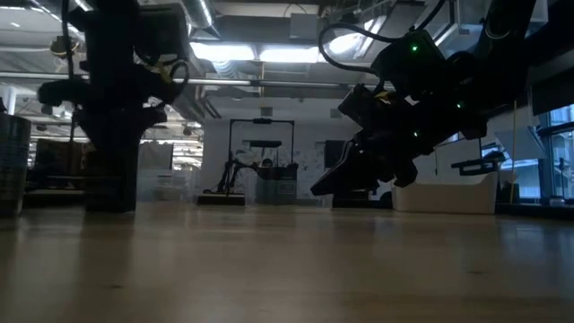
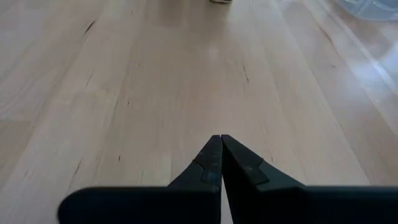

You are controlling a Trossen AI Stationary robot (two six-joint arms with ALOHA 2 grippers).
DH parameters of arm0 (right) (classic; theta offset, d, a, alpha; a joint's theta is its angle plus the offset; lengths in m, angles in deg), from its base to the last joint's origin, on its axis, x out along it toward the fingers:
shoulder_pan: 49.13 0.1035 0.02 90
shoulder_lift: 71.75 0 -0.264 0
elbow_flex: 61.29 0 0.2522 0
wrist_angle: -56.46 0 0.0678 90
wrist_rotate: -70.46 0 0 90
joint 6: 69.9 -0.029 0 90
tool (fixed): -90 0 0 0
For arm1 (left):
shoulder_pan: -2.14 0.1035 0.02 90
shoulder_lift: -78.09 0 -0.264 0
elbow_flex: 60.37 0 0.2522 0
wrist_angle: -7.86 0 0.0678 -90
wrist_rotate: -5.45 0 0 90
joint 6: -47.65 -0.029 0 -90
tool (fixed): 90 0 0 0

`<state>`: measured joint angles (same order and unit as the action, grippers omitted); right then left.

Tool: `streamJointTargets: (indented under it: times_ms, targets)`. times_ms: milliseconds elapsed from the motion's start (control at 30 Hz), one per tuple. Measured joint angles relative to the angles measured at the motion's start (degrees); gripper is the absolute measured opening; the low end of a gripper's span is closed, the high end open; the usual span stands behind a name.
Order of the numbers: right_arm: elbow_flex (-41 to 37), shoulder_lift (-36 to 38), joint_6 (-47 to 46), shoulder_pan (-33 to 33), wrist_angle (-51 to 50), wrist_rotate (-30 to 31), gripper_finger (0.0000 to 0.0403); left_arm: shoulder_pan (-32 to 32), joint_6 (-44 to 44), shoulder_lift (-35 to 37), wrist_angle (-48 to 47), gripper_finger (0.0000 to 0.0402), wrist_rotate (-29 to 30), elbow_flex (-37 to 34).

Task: Sort spices by type
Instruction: Put the top black seasoning can into the middle transparent bin

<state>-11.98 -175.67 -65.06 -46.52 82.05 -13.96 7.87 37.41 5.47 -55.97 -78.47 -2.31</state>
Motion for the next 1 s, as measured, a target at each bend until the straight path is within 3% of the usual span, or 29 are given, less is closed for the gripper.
streamJointTargets:
  times_ms: [267, 467, 600, 1000]
  targets:
    - [0.0, 0.0, 0.14, -0.01, 0.0, 0.0, 0.0011, 3.04, 9.8, 0.0, 13.33, 0.0114, 1.12, 9.4]
    - [0.0, 0.0, 0.15, -0.02, 0.0, 0.0, 0.0011, 7.42, 10.36, -0.61, 29.04, 0.0124, 6.5, 14.12]
    - [0.0, 0.0, 0.15, 0.0, 0.0, 0.0, 0.0011, 10.37, 9.32, -3.57, 38.42, 0.0132, 7.07, 15.76]
    - [0.0, -0.02, 0.09, -0.01, -0.15, 0.0, 0.0011, 16.49, 10.15, -22.19, 37.32, 0.0127, 6.79, 31.42]
